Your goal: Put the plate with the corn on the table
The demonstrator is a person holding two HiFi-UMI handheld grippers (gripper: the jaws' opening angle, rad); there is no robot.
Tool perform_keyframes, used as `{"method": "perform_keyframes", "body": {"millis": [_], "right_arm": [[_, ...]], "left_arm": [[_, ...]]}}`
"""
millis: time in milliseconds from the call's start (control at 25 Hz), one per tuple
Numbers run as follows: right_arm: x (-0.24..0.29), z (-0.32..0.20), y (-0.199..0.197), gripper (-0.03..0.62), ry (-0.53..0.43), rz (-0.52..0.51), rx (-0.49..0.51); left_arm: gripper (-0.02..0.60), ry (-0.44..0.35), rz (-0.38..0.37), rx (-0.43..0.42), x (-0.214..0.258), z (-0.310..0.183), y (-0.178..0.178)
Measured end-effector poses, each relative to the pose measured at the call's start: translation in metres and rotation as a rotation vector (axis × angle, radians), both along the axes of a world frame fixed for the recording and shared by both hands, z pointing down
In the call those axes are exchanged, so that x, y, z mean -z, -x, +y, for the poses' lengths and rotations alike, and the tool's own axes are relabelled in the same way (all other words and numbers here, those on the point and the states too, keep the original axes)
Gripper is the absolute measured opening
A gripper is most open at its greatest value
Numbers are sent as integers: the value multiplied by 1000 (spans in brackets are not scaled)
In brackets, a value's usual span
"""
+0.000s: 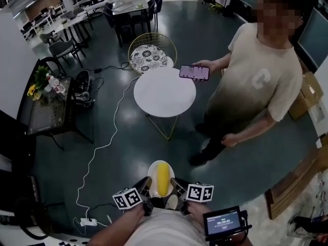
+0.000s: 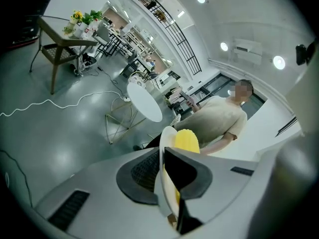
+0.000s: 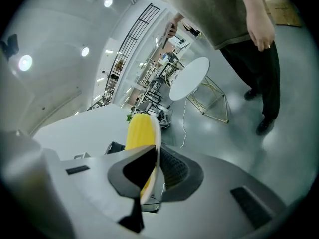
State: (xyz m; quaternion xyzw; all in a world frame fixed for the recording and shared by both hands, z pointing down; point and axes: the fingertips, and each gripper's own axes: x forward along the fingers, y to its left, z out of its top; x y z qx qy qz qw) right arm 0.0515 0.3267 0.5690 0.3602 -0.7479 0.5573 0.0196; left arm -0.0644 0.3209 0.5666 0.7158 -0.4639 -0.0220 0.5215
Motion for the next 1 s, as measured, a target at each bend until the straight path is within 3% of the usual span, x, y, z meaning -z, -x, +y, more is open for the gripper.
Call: {"method": "perform_keyframes", "body": {"millis": [400,1000], "right_arm": [[-4,-2,21,32,24,-25,20],[-5,-6,23,32,43,-43,14]], "left_arm": [[37,18,-21,43,3,1,20],[37,14,-24,34,6,-4,23]]}}
